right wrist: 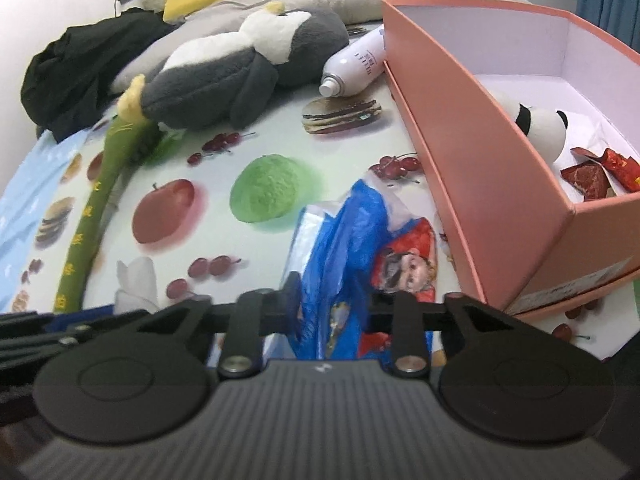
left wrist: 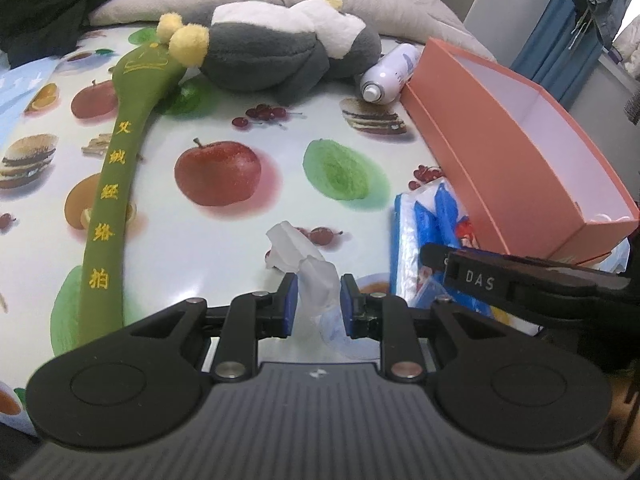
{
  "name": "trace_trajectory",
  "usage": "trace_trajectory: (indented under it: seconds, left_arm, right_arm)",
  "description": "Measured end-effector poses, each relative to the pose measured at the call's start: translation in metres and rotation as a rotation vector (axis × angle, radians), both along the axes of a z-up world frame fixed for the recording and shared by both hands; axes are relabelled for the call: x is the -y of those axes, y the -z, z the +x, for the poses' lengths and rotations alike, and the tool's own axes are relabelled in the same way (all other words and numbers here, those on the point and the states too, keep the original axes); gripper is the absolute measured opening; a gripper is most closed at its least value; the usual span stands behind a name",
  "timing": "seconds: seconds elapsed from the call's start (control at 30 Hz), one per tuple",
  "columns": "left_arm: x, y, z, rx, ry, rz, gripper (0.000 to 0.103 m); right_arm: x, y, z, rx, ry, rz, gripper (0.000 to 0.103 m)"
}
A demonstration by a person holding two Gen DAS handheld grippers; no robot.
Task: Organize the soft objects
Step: 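Lift the wrapper with the left tool while the right tool carries the tissue pack over the box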
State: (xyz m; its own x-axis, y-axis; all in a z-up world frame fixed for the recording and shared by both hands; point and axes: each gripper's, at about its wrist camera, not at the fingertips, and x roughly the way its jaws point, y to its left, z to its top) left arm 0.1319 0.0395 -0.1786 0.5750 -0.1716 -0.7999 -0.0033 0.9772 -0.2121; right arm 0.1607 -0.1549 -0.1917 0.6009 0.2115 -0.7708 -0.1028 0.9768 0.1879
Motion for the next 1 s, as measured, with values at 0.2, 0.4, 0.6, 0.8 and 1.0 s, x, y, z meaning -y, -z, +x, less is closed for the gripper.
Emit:
trace_trajectory:
  seconds: [0.2,0.4,0.6,0.8,1.0]
  left_arm:
    - [0.004,-0.007,0.004,0.016,0.01,0.008,0.027]
    - [0.005,-0.015,0.007,0.035,0.015,0.007,0.027]
    - [0.005,-0.018,0.015,0.043,0.027,0.006,0.027]
    - [0.009,-0.039,0.019,0.076,0.047,-0.003,0.027]
    - [0.015,-0.071,0.024,0.112,0.072,-0.012,0.027]
  right_arm:
    - [0.004,-0.001,0.0,-0.005,-0.007,-0.011,0.011]
    - [0.005,-0.012,-0.006,0.0,-0.037,0.01,0.009]
    - [0.008,-0.036,-0.017,0.041,-0.078,0.017,0.009]
    - [0.016,-0.063,-0.025,0.081,-0.092,0.053,0.009]
    - [0.021,-0.097,-0.026,0.144,-0.112,0.086,0.009]
